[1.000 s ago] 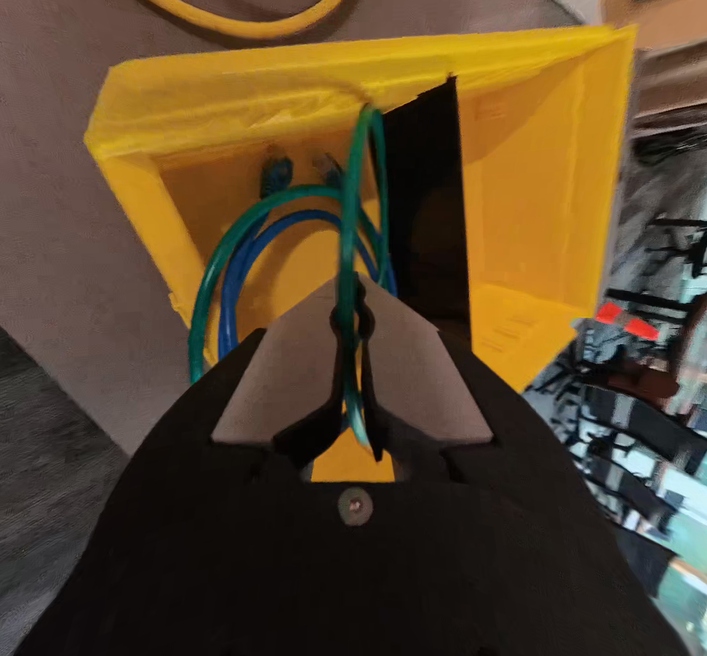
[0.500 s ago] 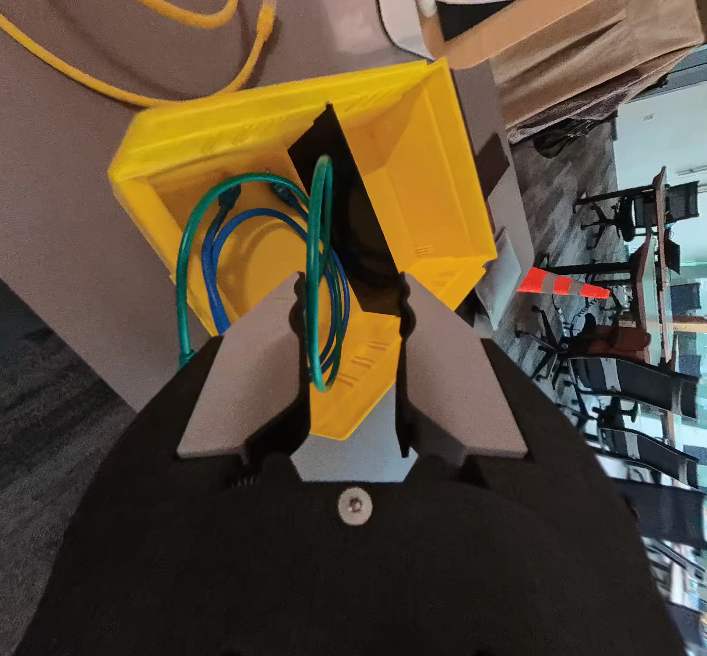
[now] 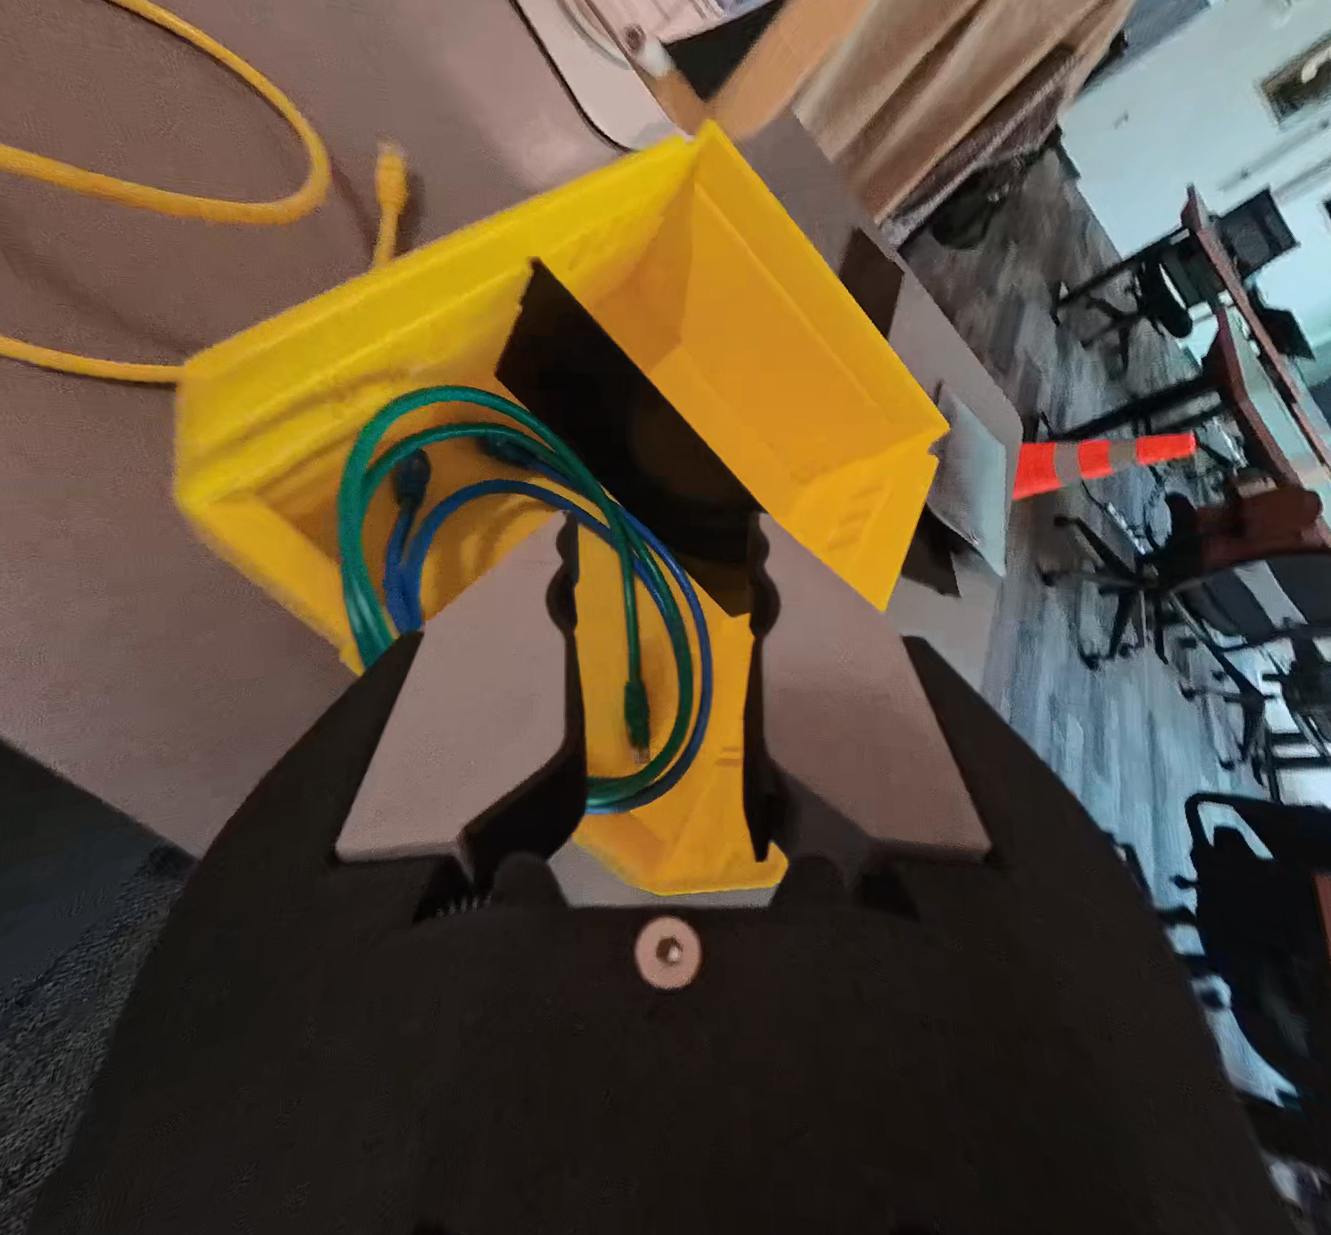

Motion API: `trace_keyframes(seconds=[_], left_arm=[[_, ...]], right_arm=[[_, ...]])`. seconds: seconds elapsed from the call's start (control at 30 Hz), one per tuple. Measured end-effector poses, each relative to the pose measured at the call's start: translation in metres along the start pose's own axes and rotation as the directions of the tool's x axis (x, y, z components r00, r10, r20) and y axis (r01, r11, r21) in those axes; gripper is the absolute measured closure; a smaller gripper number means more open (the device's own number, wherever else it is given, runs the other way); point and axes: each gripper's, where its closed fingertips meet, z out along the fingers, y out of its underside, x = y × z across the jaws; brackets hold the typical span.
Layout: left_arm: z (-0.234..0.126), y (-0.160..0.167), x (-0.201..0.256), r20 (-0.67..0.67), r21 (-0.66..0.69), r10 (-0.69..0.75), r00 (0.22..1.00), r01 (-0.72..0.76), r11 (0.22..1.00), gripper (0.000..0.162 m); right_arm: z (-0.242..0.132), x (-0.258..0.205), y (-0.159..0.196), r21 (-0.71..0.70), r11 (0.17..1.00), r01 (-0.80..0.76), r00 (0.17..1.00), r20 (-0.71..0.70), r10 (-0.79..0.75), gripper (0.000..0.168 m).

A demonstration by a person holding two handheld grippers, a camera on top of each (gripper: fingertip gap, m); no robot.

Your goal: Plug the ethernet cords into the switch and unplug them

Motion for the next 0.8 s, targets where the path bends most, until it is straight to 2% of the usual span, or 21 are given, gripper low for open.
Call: trace_keyframes(seconds=[0.03,0.2,0.27,0.37,0.47,0.57,0.6,0.63,0.8], left_arm=[[0.000,0.000,0.000,0.000,0.000,-0.002,1.000,0.002,1.000,0.136],[0.001,0.001,0.004,-0.012,-0.004,0.013,1.000,-0.013,1.000,0.136],[0.001,0.001,0.005,-0.013,-0.005,0.022,1.000,-0.022,1.000,0.136],[0.001,0.000,0.004,-0.012,-0.004,0.021,1.000,-0.021,1.000,0.135],[0.001,0.001,0.004,-0.006,-0.009,0.030,1.000,-0.030,1.000,0.135],[0.000,-0.001,0.003,0.013,0.000,0.058,0.998,-0.058,0.998,0.135],[-0.001,-0.003,0.002,0.026,0.007,0.080,0.996,-0.080,0.997,0.135],[-0.002,-0.004,0.003,0.031,0.010,0.097,0.995,-0.097,0.995,0.135],[-0.001,-0.003,0.003,0.032,0.005,0.089,0.996,-0.089,0.996,0.136]], right_arm=[[-0.009,-0.007,-0.001,0.031,0.999,0.007,1.000,0.014,-0.007,0.123],[-0.060,-0.038,-0.004,0.183,0.982,-0.055,0.996,0.077,0.041,0.132],[-0.075,-0.054,-0.010,0.239,0.971,-0.030,0.992,0.125,-0.001,0.132],[-0.084,-0.058,-0.015,0.213,0.976,0.037,0.995,0.084,-0.056,0.133],[-0.085,-0.066,-0.032,0.250,0.967,0.053,0.994,0.080,-0.075,0.142],[-0.092,-0.109,-0.068,0.358,0.932,-0.055,0.945,0.320,-0.067,0.147],[-0.094,-0.126,-0.077,0.370,0.927,-0.067,0.915,0.393,-0.091,0.162],[-0.090,-0.139,-0.082,0.360,0.931,-0.050,0.897,0.426,-0.116,0.168],[-0.043,-0.177,-0.082,0.224,0.964,0.143,0.896,0.384,-0.222,0.168]])
